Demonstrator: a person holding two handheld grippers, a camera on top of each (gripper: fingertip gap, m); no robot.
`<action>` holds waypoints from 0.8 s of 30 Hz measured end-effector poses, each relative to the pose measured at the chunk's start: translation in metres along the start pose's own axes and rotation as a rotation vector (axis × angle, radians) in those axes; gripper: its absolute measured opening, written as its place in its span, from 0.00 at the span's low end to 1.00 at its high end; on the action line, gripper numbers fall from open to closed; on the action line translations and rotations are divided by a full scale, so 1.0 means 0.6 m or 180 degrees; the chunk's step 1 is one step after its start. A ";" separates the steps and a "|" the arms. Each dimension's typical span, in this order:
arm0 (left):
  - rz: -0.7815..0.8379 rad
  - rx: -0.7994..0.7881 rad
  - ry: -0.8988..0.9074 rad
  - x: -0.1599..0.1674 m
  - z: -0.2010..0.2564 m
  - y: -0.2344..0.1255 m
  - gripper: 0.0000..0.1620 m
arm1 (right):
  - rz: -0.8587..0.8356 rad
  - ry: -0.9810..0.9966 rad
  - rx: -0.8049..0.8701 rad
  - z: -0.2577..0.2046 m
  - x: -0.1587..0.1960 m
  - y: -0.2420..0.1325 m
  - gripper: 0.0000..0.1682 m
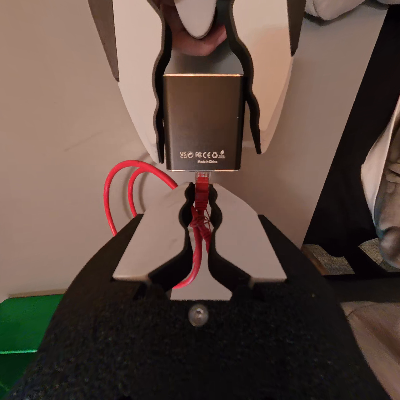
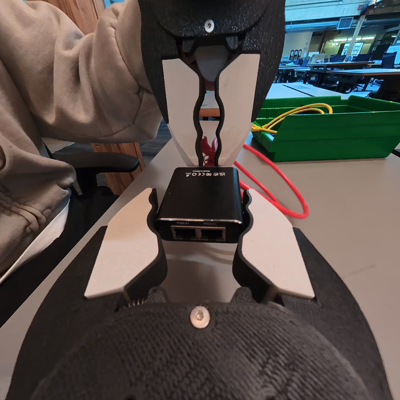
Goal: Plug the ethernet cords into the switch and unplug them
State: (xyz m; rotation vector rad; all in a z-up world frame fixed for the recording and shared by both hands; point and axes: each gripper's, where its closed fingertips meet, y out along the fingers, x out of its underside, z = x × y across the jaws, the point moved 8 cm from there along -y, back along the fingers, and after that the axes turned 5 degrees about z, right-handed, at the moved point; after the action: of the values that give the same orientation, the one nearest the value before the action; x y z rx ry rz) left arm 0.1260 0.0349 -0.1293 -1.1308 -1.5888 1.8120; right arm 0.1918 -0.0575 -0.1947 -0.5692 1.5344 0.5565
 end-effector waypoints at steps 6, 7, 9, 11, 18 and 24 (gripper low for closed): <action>-0.0249 -0.0084 0.0109 -0.008 0.001 0.011 0.07 | -0.0023 0.0002 0.0049 0.001 0.001 0.001 0.45; -0.0287 -0.0084 0.0133 -0.010 0.001 0.011 0.07 | -0.0060 -0.0004 0.0060 0.001 0.002 0.003 0.45; -0.0312 -0.0062 0.0145 -0.012 0.000 0.012 0.07 | -0.0096 -0.0008 0.0073 0.001 0.003 0.005 0.45; -0.0219 -0.0044 0.0124 -0.013 -0.002 0.010 0.07 | -0.0032 0.0002 0.0086 0.002 0.001 0.002 0.45; 0.0079 0.0063 0.0046 -0.012 -0.010 0.013 0.07 | 0.0111 0.0042 0.0109 0.005 -0.002 -0.006 0.45; 0.0878 0.0062 -0.0114 -0.013 -0.010 0.002 0.08 | 0.0714 0.0158 0.0079 0.008 -0.013 -0.033 0.45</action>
State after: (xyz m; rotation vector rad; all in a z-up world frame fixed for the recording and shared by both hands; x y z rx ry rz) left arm 0.1352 0.0318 -0.1283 -1.3718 -1.4902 2.0260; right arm 0.2087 -0.0687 -0.1869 -0.3965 1.6616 0.6976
